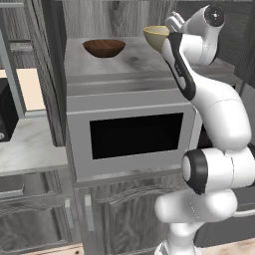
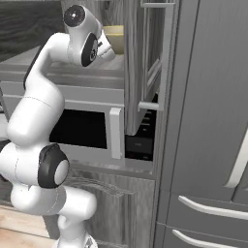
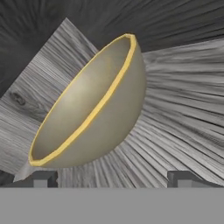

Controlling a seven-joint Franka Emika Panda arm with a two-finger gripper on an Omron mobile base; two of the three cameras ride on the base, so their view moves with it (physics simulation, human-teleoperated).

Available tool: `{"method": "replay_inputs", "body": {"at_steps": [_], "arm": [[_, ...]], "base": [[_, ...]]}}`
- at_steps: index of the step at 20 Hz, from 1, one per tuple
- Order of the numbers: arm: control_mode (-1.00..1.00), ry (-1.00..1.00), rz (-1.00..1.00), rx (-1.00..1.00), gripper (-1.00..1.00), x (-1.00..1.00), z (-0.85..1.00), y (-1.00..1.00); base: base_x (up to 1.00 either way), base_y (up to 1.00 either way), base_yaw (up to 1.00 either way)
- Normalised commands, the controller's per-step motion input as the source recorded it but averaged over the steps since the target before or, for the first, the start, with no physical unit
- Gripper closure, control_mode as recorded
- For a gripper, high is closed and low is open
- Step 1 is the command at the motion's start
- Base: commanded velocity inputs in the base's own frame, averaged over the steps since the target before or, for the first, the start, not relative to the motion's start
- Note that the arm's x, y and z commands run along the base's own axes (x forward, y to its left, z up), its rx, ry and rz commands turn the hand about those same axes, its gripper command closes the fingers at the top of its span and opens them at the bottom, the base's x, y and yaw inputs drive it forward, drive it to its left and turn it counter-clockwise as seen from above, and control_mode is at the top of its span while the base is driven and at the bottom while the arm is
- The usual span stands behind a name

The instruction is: Take the smaller bowl and place it next to the appetizer plate on the dining counter , and place the larger bowl next to the plate with cooked food.

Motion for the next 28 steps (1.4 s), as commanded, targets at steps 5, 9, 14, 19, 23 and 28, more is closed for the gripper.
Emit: {"method": "replay_inputs", "body": {"at_steps": [5,9,14,19,23,28], "arm": [[-1.00,0.00,0.01,0.00,-1.00,0.24,0.00,0.00],[-1.00,0.00,0.01,0.00,-1.00,0.25,0.00,0.00],[-1.00,0.00,0.00,0.00,-1.00,0.27,0.00,-0.02],[-1.00,0.03,0.00,0.00,-1.00,0.29,0.00,-0.06],[-1.00,0.01,0.00,0.00,-1.00,0.32,0.00,-0.02],[-1.00,0.00,0.00,0.00,-1.00,0.28,0.00,-0.03]], "base": [[0.00,0.00,0.00],[0.00,0.00,0.00],[0.00,0.00,0.00],[0.00,0.00,0.00],[0.00,0.00,0.00],[0.00,0.00,0.00]]}}
